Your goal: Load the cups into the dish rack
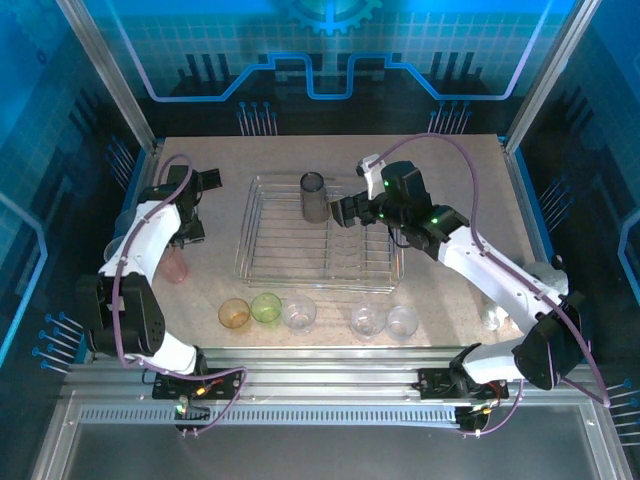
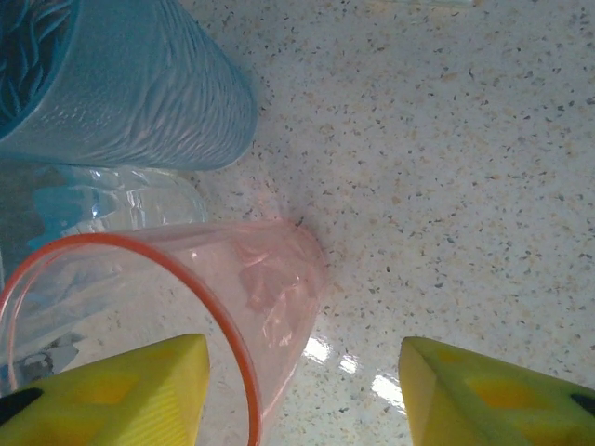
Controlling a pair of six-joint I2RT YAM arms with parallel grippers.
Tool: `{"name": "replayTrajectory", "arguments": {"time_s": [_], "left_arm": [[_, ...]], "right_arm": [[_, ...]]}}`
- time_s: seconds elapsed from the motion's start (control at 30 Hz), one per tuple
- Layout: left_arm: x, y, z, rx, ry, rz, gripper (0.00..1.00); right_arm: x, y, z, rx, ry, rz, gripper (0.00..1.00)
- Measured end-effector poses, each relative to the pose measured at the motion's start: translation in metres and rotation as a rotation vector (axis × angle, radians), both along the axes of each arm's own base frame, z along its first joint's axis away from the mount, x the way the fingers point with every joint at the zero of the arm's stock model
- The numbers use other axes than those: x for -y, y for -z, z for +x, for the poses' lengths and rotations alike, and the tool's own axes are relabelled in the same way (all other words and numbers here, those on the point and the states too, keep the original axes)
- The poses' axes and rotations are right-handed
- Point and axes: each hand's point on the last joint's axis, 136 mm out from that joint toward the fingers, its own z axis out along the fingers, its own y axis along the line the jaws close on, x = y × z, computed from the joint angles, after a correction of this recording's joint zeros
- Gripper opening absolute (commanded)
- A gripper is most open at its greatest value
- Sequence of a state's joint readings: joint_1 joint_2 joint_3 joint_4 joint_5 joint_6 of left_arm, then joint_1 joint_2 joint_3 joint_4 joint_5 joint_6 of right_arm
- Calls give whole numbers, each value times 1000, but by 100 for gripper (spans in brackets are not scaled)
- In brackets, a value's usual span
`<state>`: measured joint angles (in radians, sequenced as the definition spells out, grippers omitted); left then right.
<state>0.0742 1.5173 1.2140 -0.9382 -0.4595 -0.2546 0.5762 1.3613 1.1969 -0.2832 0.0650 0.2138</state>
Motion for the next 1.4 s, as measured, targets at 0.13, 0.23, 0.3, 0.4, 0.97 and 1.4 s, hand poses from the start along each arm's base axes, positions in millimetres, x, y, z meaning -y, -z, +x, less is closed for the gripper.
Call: {"name": "replayTrajectory", "arguments": {"time_s": [0.13, 0.23, 0.3, 0.4, 0.97, 1.4], "left_arm": [[0, 5, 2, -11, 0, -1, 46], [-1, 8, 2, -21, 0, 0, 38], [-1, 11, 3, -27, -1, -1, 33], [-2, 12, 4, -30, -1, -1, 29], [4, 3, 3, 2, 19, -39, 0], [49, -109, -7, 425, 138, -239, 0]], "right_arm": [[0, 0, 0, -2, 0, 1, 99], [0, 1, 1, -2, 0, 0, 99], [0, 1, 1, -4, 0, -1, 99], [0, 3, 2, -7, 2, -3, 99], [7, -1, -1, 19, 43, 60, 98], [56, -45, -21, 145, 147, 177, 99]]}}
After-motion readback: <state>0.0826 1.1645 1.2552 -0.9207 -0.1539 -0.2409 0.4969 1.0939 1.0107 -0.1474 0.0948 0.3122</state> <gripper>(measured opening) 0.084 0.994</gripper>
